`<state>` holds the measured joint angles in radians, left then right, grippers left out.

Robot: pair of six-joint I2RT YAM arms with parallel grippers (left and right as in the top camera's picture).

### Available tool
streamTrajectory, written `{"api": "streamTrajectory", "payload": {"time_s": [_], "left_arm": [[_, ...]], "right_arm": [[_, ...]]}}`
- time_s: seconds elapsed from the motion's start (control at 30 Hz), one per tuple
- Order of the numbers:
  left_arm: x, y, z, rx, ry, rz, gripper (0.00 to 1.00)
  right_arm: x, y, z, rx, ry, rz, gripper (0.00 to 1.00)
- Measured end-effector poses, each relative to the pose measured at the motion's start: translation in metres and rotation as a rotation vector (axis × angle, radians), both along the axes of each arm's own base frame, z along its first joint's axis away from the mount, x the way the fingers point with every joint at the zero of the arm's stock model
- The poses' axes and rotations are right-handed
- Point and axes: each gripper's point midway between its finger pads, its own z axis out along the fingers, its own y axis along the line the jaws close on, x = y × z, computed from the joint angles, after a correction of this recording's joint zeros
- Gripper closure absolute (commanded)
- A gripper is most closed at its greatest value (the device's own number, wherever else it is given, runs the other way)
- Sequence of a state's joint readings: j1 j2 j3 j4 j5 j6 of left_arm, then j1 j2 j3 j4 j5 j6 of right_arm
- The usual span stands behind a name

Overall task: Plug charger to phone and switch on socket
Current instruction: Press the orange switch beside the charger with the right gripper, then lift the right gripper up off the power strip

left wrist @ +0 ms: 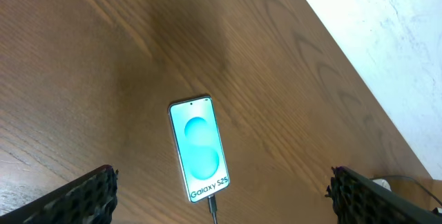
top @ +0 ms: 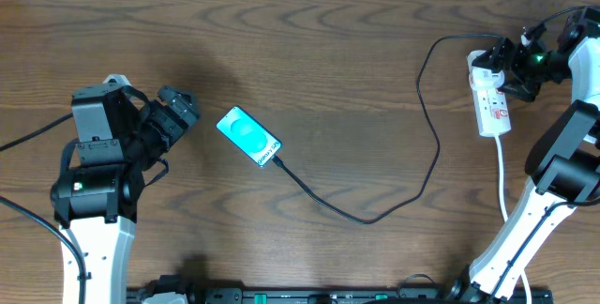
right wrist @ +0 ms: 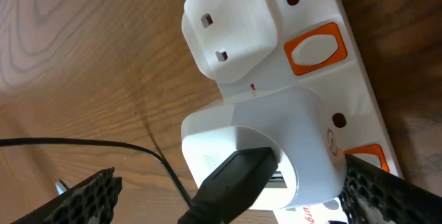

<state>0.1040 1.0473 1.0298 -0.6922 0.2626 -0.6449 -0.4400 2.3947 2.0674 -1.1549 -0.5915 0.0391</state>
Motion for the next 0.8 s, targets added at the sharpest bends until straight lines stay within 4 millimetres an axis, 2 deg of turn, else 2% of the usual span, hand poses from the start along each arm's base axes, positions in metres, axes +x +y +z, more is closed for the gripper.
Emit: {"api": "streamTrajectory", "payload": {"time_s": [0.8], "left_arm": [[0.0,0.0,0.0,0.01,-0.002,-0.01,0.02]], "right_arm": [[-0.0037,-0.0023,-0.0062,-0.007,0.02,0.017,0.01]]}}
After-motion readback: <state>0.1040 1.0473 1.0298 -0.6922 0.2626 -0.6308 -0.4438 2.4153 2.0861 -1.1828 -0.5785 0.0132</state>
